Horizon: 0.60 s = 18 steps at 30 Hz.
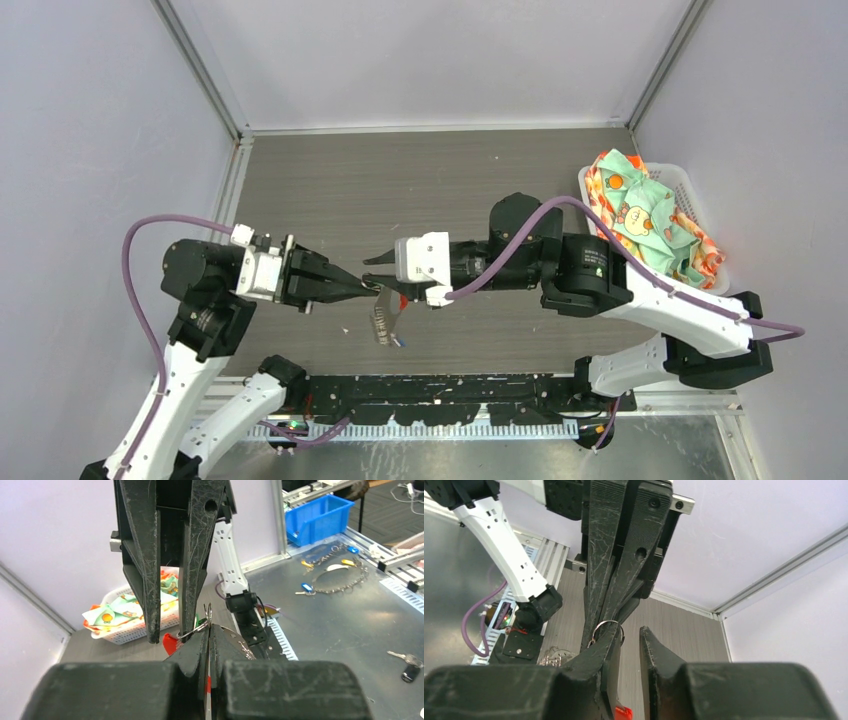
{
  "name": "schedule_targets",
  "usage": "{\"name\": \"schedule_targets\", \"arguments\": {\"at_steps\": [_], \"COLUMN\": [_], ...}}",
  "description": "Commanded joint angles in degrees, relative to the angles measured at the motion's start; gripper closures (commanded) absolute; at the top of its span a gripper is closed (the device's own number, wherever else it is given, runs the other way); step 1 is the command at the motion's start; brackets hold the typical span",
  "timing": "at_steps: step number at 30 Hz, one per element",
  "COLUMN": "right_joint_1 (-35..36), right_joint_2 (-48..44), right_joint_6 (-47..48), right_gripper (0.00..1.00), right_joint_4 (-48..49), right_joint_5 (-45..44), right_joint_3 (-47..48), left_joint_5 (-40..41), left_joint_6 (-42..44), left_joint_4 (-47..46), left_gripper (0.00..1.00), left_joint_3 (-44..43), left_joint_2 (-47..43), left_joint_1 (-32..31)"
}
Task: Put the keys on the keyring
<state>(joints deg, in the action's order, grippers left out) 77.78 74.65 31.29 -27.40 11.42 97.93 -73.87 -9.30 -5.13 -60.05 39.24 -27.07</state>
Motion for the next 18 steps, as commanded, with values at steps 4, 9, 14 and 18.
{"name": "schedule_targets", "arguments": {"at_steps": [4, 9, 14, 18], "right_joint_1": [0.4, 0.4, 0.4, 0.4], "right_joint_2": [0.7, 0.8, 1.0, 1.9], "right_joint_6": [-2.5, -3.6, -2.9, -2.1], "right_gripper": [0.71, 0.70, 0.70, 0.70], "right_joint_4": [3.7, 4.8, 2.9, -0.7], "right_joint_5": [-2.0, -1.9, -1.0, -0.3], "right_joint_3": [3.5, 5.1, 6.9, 8.9], "left_joint_5": [10.6, 10.5, 10.4, 10.6], "left_joint_6": [-3.2, -3.4, -3.1, -2.8], "left_joint_4": [-10.6, -13.2, -13.8, -13.8], "left_gripper": [1.00, 1.00, 1.00, 1.00], "left_joint_3": [0.7, 2.0, 3.4, 3.7], "left_joint_2": [-1.4, -2.4, -3.7, -4.0], "left_joint_1": [-1.4, -2.3, -2.5, -2.5]}}
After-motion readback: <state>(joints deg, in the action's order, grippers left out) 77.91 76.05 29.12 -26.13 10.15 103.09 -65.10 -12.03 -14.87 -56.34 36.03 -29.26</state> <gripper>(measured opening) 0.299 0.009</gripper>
